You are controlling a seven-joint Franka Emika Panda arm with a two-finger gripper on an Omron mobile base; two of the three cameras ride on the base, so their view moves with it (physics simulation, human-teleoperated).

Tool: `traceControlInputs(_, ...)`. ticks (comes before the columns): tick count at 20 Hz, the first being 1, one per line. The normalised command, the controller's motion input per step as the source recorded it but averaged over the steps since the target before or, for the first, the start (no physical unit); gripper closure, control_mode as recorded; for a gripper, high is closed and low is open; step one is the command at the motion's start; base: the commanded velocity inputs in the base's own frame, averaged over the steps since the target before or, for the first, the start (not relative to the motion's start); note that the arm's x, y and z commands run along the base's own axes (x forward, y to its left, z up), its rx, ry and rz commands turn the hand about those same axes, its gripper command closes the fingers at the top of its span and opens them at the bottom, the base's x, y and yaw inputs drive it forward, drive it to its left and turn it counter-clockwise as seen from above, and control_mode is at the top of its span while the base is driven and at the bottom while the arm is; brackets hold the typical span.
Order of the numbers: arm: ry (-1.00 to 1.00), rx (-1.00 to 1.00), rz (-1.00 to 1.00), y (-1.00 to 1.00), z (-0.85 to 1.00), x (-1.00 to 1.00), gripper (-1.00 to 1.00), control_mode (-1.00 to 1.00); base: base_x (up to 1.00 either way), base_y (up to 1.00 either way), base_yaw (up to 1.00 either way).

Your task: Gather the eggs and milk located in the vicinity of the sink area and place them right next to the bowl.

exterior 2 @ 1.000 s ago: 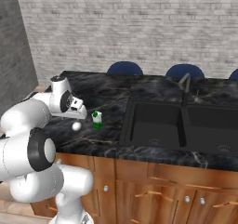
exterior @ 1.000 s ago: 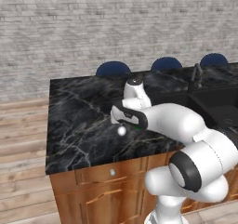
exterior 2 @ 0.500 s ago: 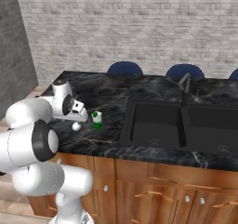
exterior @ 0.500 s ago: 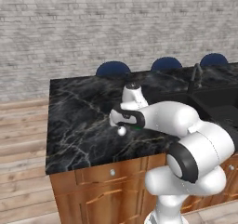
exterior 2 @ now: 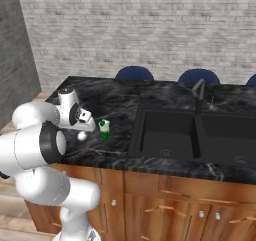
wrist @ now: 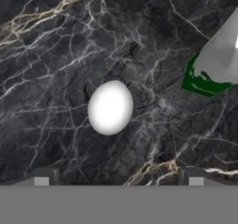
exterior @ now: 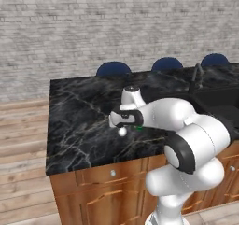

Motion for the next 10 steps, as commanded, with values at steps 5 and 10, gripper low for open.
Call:
traceControlInputs(5, 0.00, 0.00, 0.00, 0.00, -0.12, 0.14, -1.00, -1.00, 0.00, 0.00, 0.00)
traceControlInputs(10, 0.00, 0.00, 0.00, 0.00, -0.14, 0.14, -1.00, -1.00, 0.00, 0.00, 0.00)
